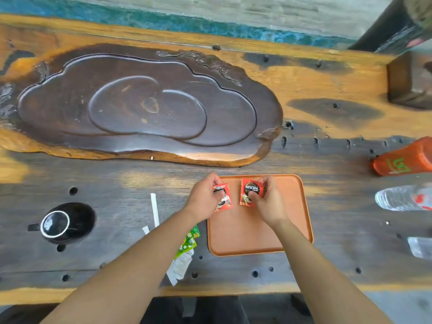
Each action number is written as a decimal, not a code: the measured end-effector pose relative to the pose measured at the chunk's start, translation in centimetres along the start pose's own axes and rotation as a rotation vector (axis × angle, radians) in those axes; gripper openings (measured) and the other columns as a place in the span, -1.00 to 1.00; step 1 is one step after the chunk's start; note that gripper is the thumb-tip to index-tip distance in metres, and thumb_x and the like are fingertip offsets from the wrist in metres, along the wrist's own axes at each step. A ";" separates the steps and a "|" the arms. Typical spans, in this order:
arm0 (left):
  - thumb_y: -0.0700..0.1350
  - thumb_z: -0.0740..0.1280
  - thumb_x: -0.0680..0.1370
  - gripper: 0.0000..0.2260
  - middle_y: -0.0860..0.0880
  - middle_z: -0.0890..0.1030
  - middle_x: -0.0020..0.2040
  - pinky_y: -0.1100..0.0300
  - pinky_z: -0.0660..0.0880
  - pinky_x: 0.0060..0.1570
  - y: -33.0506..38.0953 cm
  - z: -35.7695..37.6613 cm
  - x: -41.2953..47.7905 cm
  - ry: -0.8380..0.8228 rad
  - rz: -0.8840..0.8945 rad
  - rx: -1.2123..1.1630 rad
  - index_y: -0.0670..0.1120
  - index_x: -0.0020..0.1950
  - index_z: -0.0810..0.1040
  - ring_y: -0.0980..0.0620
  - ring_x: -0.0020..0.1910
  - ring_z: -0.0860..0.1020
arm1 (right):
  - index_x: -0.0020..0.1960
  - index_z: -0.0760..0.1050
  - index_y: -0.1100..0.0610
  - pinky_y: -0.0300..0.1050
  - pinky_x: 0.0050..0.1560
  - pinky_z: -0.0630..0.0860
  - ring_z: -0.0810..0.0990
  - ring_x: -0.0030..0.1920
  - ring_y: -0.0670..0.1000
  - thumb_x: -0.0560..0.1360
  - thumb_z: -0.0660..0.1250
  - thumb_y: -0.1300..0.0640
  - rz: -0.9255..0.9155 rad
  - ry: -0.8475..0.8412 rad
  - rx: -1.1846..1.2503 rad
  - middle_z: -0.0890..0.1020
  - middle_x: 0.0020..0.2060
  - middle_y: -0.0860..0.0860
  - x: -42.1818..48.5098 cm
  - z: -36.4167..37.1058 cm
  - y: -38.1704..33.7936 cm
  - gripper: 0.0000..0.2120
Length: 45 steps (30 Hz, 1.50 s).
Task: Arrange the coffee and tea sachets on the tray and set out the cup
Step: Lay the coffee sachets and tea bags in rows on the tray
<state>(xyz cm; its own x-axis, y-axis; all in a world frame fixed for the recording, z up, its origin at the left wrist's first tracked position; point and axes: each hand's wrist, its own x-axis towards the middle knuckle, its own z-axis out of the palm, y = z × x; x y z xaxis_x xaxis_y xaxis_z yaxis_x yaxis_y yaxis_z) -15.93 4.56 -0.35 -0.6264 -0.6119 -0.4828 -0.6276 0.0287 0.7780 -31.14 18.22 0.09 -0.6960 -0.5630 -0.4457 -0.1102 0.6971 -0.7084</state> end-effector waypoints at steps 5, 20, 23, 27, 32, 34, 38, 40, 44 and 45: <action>-0.20 0.37 0.53 -0.82 -0.05 0.57 0.07 0.01 0.48 0.06 -0.3 2.8 1.2 0.027 0.152 0.360 -0.04 0.09 0.48 -0.08 0.08 0.53 | 0.11 0.43 0.13 0.01 0.00 0.49 0.58 -0.03 0.12 0.41 0.49 0.26 -0.069 -0.009 -0.198 0.61 -0.03 0.08 1.6 0.5 1.9 -0.66; -0.04 0.27 0.59 -0.48 -0.07 0.36 0.52 0.02 0.18 0.54 -3.1 5.3 -1.4 0.120 0.285 0.656 -0.11 0.53 0.31 -0.07 0.54 0.24 | 0.43 0.41 0.01 0.08 0.25 0.41 0.36 0.42 0.06 0.53 0.39 0.00 -0.432 -0.045 -0.599 0.44 0.42 0.00 0.6 0.7 4.5 -0.51; -0.03 0.23 0.61 -0.49 -0.05 0.33 0.55 0.02 0.14 0.55 -3.0 5.3 -0.9 0.119 0.275 0.652 -0.10 0.56 0.27 -0.05 0.57 0.19 | 0.44 0.40 0.01 0.10 0.21 0.41 0.33 0.44 0.07 0.54 0.37 0.00 -0.417 -0.045 -0.629 0.43 0.44 0.00 0.7 0.9 4.2 -0.52; -0.02 0.23 0.62 -0.48 -0.03 0.31 0.56 0.06 0.08 0.56 -3.1 5.2 -0.6 0.112 0.269 0.646 -0.09 0.57 0.25 -0.02 0.58 0.15 | 0.46 0.37 -0.01 0.09 0.19 0.37 0.28 0.47 0.05 0.58 0.33 0.00 -0.387 -0.039 -0.652 0.39 0.47 -0.02 0.5 1.2 4.1 -0.53; -0.03 0.23 0.62 -0.49 -0.01 0.31 0.56 0.04 0.11 0.56 -3.3 5.0 -0.5 0.103 0.269 0.636 -0.09 0.57 0.25 -0.01 0.59 0.14 | 0.47 0.36 -0.01 0.09 0.18 0.37 0.26 0.48 0.05 0.58 0.32 0.01 -0.355 -0.029 -0.651 0.37 0.49 -0.02 0.3 1.7 3.9 -0.52; -0.04 0.23 0.62 -0.49 -0.02 0.31 0.56 0.03 0.11 0.56 -3.3 4.8 -0.3 0.098 0.271 0.638 -0.09 0.57 0.25 -0.02 0.59 0.14 | 0.48 0.35 -0.01 0.10 0.19 0.37 0.25 0.48 0.05 0.58 0.31 0.00 -0.351 -0.030 -0.654 0.37 0.49 -0.02 0.4 1.9 3.8 -0.52; -0.04 0.23 0.62 -0.48 -0.02 0.29 0.57 0.02 0.12 0.56 -3.4 4.6 -0.3 0.086 0.280 0.622 -0.09 0.57 0.25 -0.02 0.59 0.13 | 0.48 0.35 -0.01 0.10 0.22 0.36 0.25 0.48 0.05 0.59 0.30 -0.01 -0.365 -0.029 -0.648 0.36 0.50 -0.02 0.4 1.9 3.8 -0.52; -0.04 0.25 0.61 -0.49 -0.02 0.31 0.56 0.01 0.13 0.55 -3.4 4.4 -0.5 0.084 0.296 0.600 -0.08 0.56 0.27 -0.01 0.59 0.14 | 0.48 0.36 0.01 0.11 0.24 0.36 0.26 0.48 0.07 0.59 0.31 -0.01 -0.375 -0.023 -0.632 0.37 0.49 0.00 0.3 1.8 3.8 -0.52; -0.03 0.31 0.58 -0.50 -0.06 0.38 0.51 0.03 0.19 0.53 -3.3 2.5 -1.9 0.120 0.336 0.510 -0.11 0.51 0.35 -0.04 0.54 0.24 | 0.42 0.42 0.03 0.08 0.20 0.36 0.32 0.44 0.09 0.57 0.36 0.00 -0.431 0.017 -0.604 0.44 0.44 0.01 -0.9 2.3 3.4 -0.55; -0.03 0.32 0.58 -0.51 -0.06 0.40 0.48 0.02 0.22 0.51 -3.5 1.7 -2.6 0.139 0.334 0.485 -0.10 0.49 0.37 -0.04 0.52 0.28 | 0.40 0.45 0.03 0.07 0.18 0.36 0.35 0.41 0.09 0.56 0.37 0.01 -0.462 0.019 -0.592 0.47 0.41 0.01 -1.4 2.7 3.0 -0.57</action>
<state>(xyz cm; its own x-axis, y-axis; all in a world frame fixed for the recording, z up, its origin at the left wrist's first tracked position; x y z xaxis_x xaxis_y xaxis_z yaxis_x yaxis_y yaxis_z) -12.93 7.41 -2.51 -0.7803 -0.6044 -0.1609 -0.5668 0.5745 0.5905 -28.63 19.92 -2.88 -0.4976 -0.8524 -0.1609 -0.7537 0.5166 -0.4062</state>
